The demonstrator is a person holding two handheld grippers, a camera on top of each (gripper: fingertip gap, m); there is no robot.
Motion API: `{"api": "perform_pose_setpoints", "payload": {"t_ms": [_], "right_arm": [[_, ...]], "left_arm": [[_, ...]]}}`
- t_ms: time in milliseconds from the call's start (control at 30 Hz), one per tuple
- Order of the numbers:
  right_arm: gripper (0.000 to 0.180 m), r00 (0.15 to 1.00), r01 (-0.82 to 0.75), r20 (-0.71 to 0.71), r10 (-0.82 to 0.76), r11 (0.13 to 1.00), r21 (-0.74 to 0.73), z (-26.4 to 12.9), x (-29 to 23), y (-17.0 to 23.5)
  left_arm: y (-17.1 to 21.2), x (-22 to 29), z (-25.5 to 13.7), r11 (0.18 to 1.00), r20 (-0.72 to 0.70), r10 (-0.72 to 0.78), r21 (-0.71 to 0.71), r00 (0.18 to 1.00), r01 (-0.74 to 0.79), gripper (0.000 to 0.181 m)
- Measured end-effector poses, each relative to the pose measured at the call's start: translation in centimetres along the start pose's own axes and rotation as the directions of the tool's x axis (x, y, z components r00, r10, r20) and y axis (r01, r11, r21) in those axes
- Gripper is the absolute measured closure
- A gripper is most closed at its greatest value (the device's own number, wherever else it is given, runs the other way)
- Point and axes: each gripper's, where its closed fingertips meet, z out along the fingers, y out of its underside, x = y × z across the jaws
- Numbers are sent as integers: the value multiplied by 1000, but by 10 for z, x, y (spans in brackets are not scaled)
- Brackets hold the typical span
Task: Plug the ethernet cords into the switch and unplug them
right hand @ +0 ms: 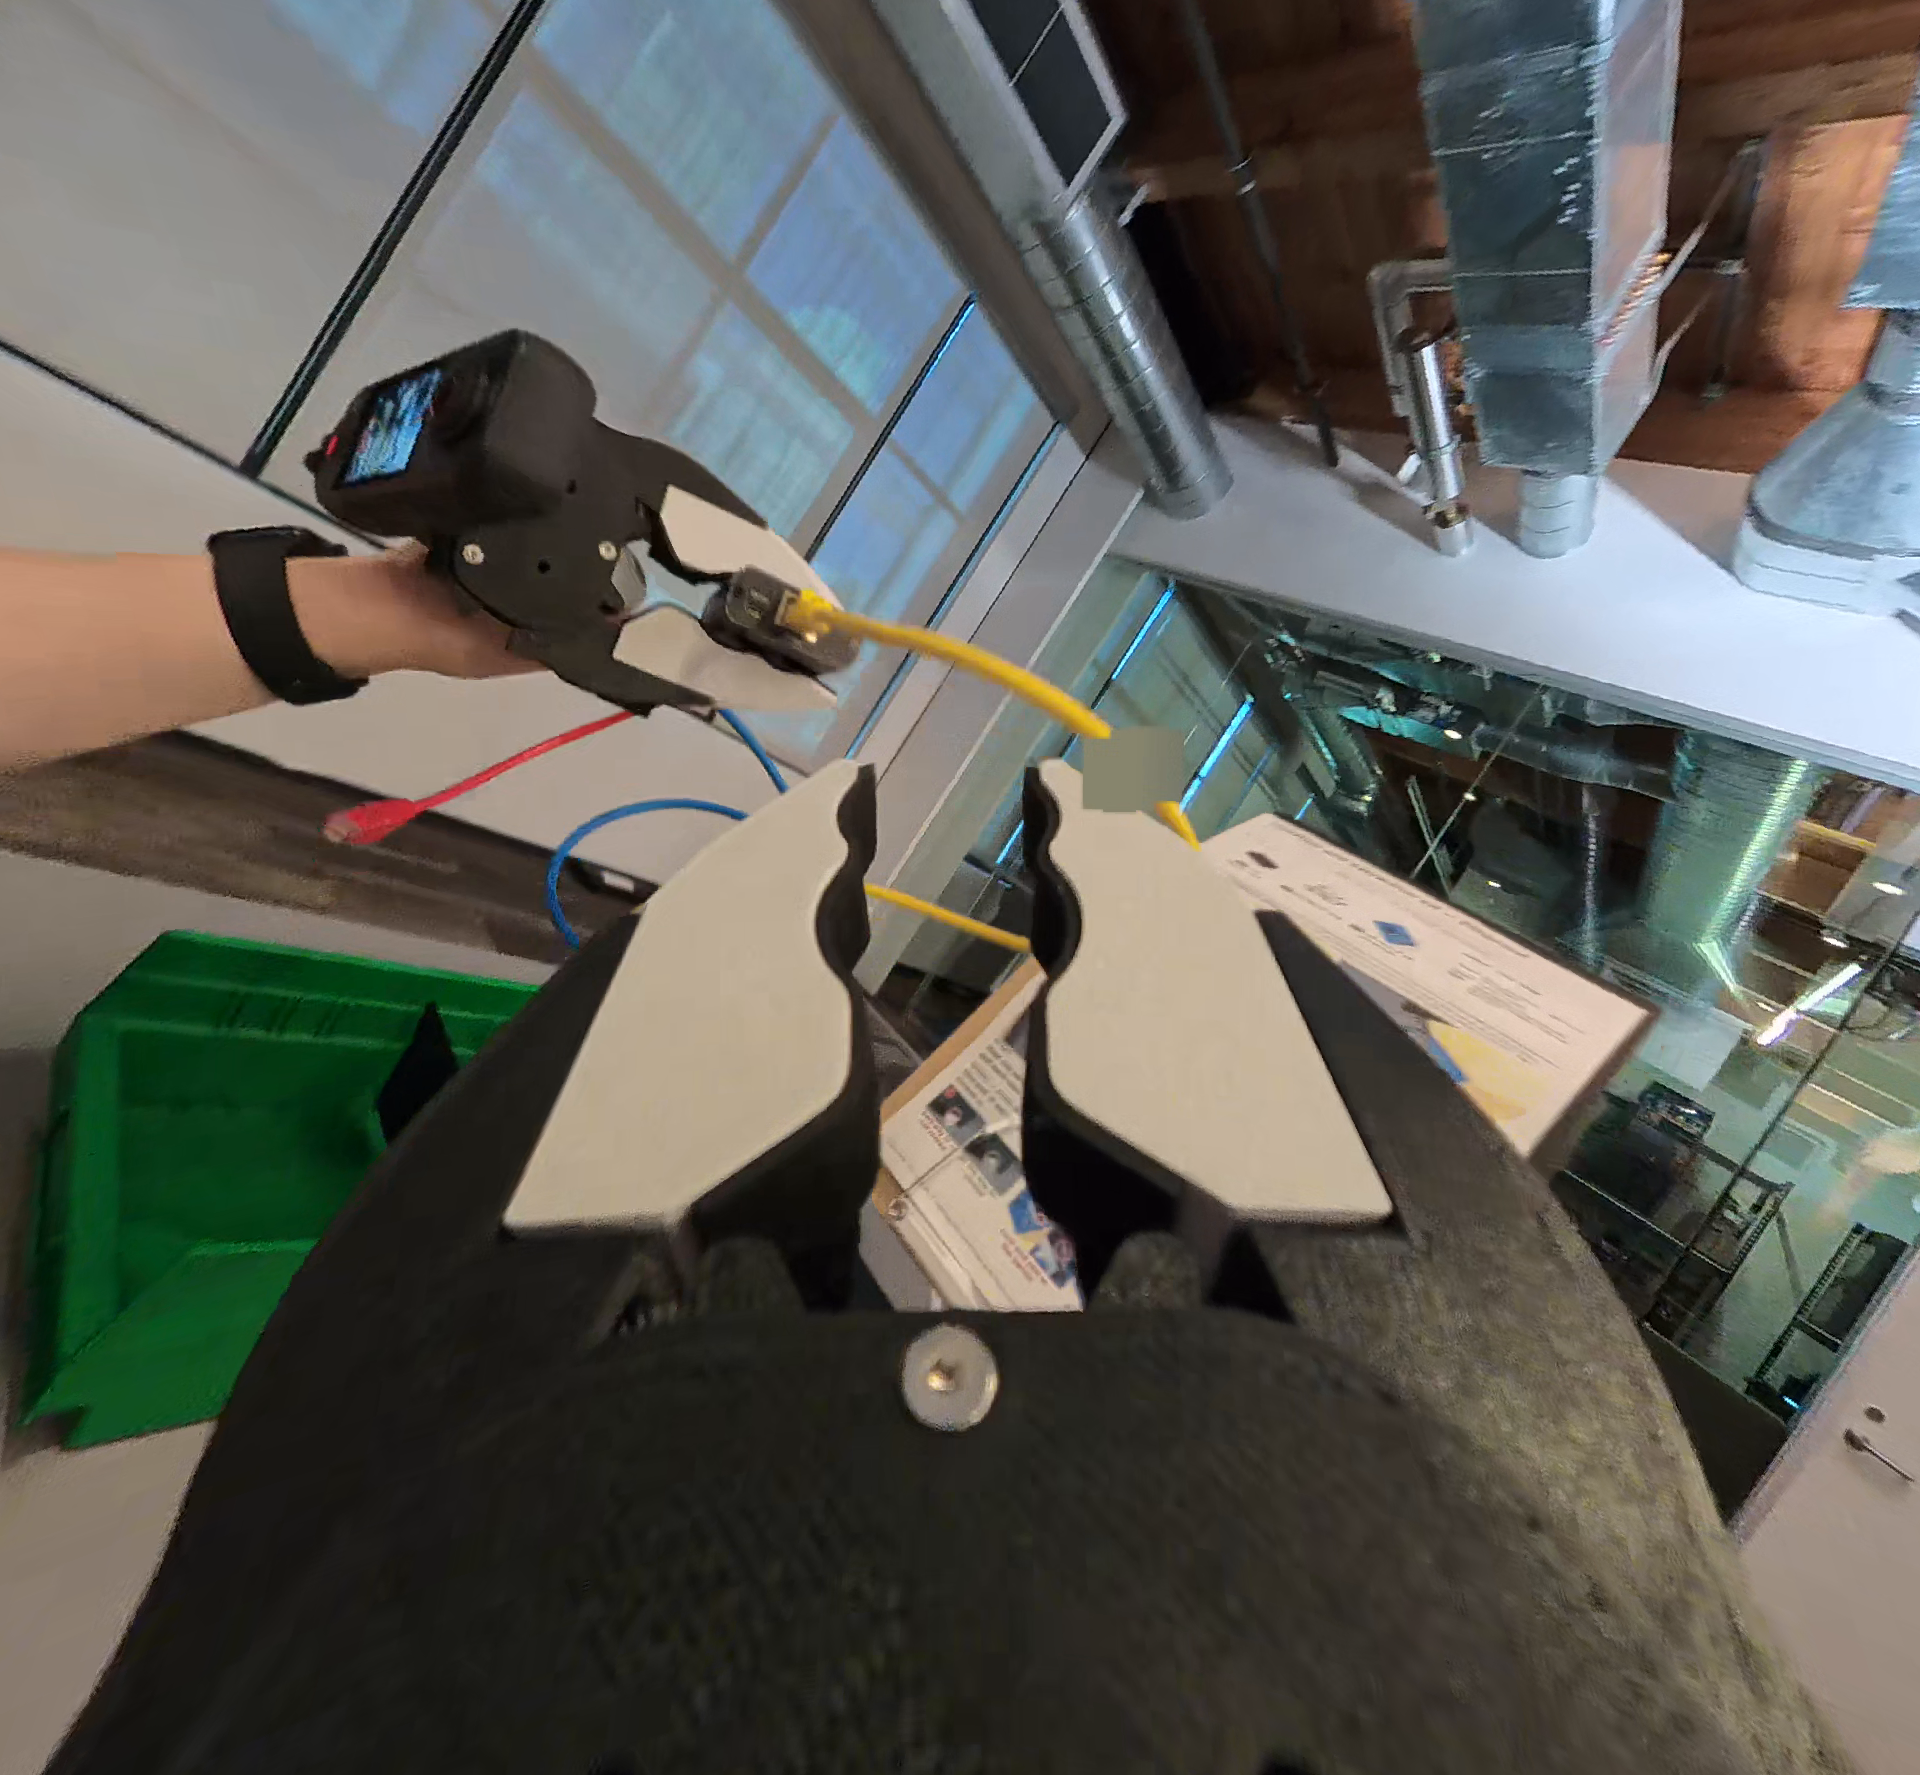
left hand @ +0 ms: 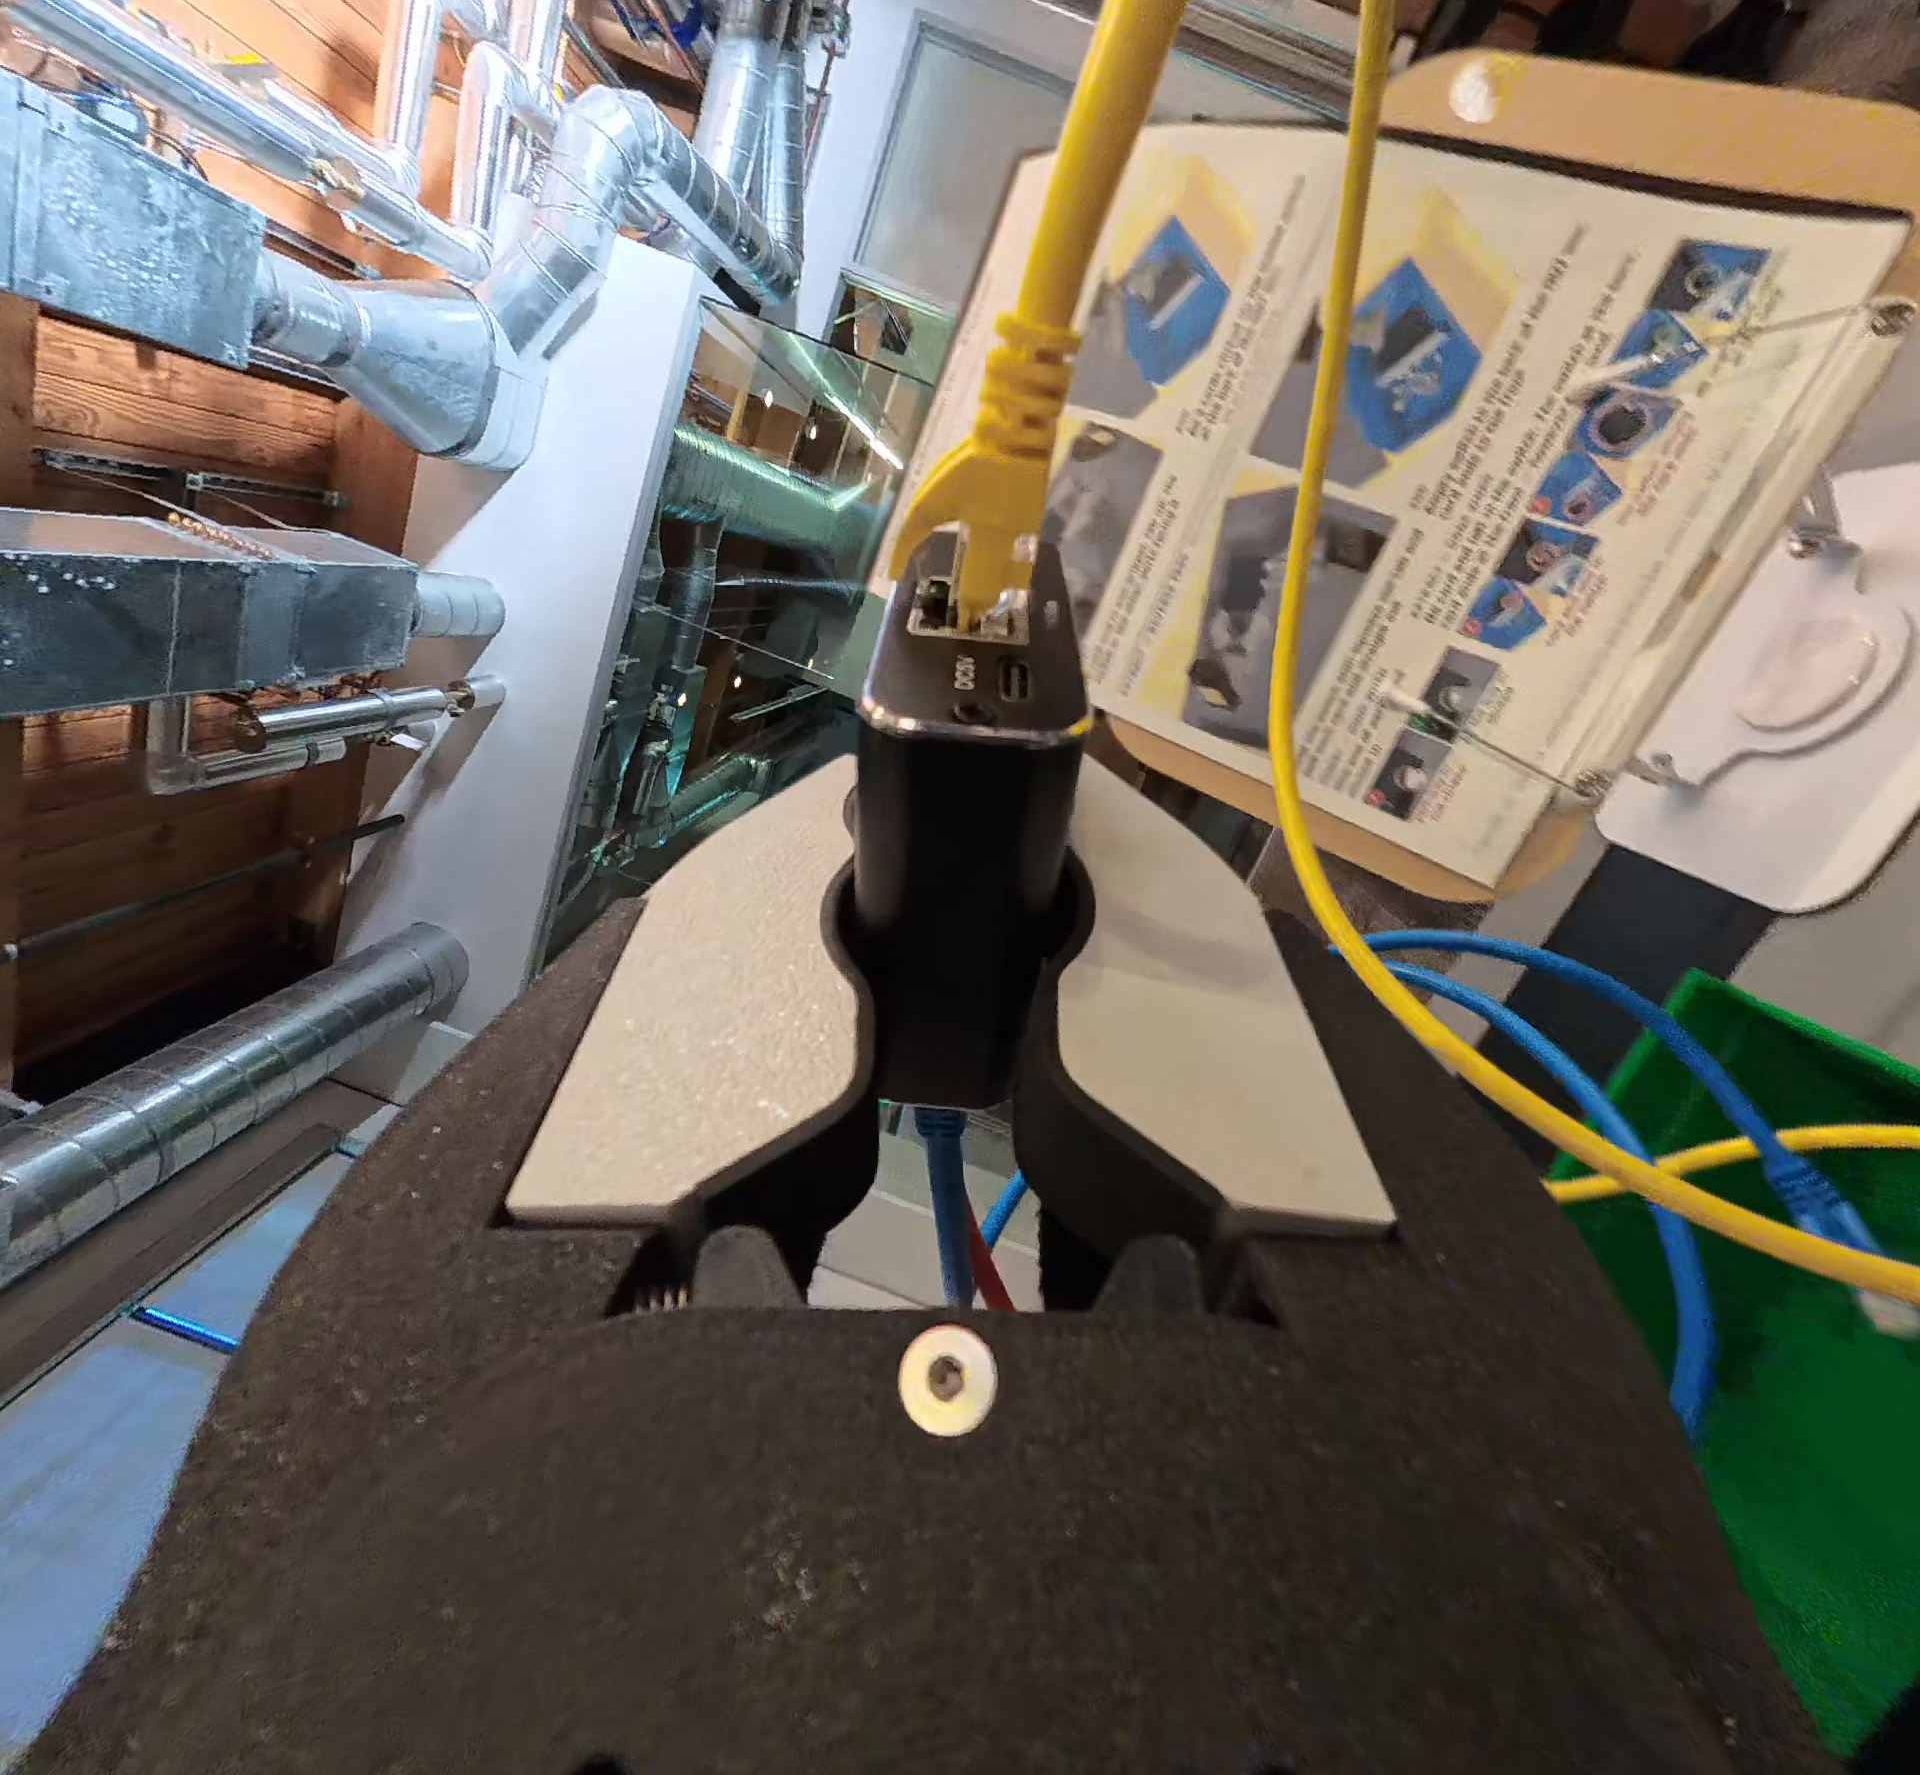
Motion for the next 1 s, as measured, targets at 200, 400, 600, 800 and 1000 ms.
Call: {"api": "perform_pose_setpoints", "payload": {"t_ms": [200, 400, 600, 800, 1000], "right_arm": [[153, 994, -83, -71, 82, 997, -11, -25, 39, 6], [153, 993, -59, -103, 51, 995, -76, -46, 60, 14], [155, 991, -111, -88, 105, 991, -73, -73, 73, 9], [155, 991, -129, -3, 133, 961, -245, -91, 69, 39], [154, 975, -119, 126, 185, 905, -408, -95, 46, 74]], "left_arm": [[-53, -53, 13, 993, -5, -17, 118, 1000, 18, 155], [-94, -49, 20, 967, -75, -31, 249, 997, 49, 155], [-100, 7, 15, 925, -152, -109, 345, 982, 156, 155], [-85, 56, 7, 845, -279, -240, 411, 930, 342, 155], [-86, 106, -16, 765, -438, -158, 512, 885, 390, 155]]}}
